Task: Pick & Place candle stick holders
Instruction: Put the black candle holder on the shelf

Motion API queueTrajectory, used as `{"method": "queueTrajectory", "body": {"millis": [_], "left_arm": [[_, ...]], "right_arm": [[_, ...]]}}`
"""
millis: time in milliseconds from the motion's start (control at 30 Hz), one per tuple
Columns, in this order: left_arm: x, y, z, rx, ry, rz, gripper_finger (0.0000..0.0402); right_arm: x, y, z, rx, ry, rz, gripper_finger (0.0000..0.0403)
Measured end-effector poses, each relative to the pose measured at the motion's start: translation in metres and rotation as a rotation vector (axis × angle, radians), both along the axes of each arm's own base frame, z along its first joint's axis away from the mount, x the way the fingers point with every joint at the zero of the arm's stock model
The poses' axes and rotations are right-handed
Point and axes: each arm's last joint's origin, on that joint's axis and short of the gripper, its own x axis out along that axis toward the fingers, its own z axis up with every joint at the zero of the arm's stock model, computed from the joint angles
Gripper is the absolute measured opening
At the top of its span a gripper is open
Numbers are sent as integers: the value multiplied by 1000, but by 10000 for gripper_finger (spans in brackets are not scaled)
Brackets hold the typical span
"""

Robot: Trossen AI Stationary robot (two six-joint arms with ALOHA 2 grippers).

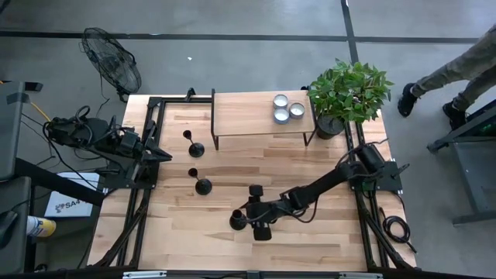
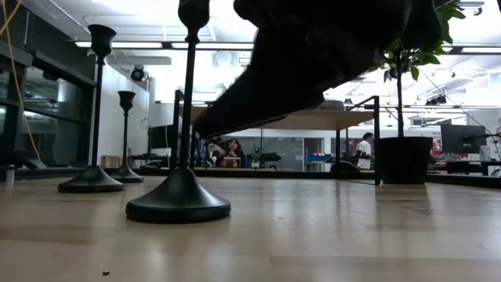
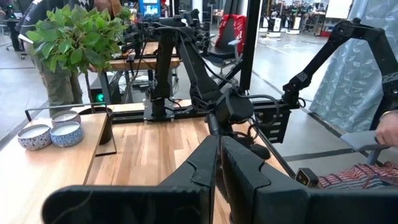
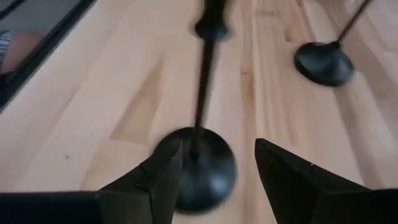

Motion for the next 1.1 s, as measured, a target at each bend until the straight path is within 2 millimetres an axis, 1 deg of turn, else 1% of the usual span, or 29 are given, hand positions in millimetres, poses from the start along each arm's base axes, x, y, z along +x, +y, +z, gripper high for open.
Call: {"method": "queueTrajectory", "body": {"millis": [233,400,500,800,1100], "left_arm": [[0,0,0,0,0,0,26],[0,0,0,0,1,0,26],[0,0,0,0,1,0,26],[0,0,0,0,0,0,26],[0,0,0,0,0,0,26]], "right_arm": [[9,5,-2,12,-34,10,195],[9,5,-2,12,-30,8,185],[9,6,-2,15,-30,10,167],[9,6,-1,32,-39,24,92],[10,7,0,37,-51,26,53]]}}
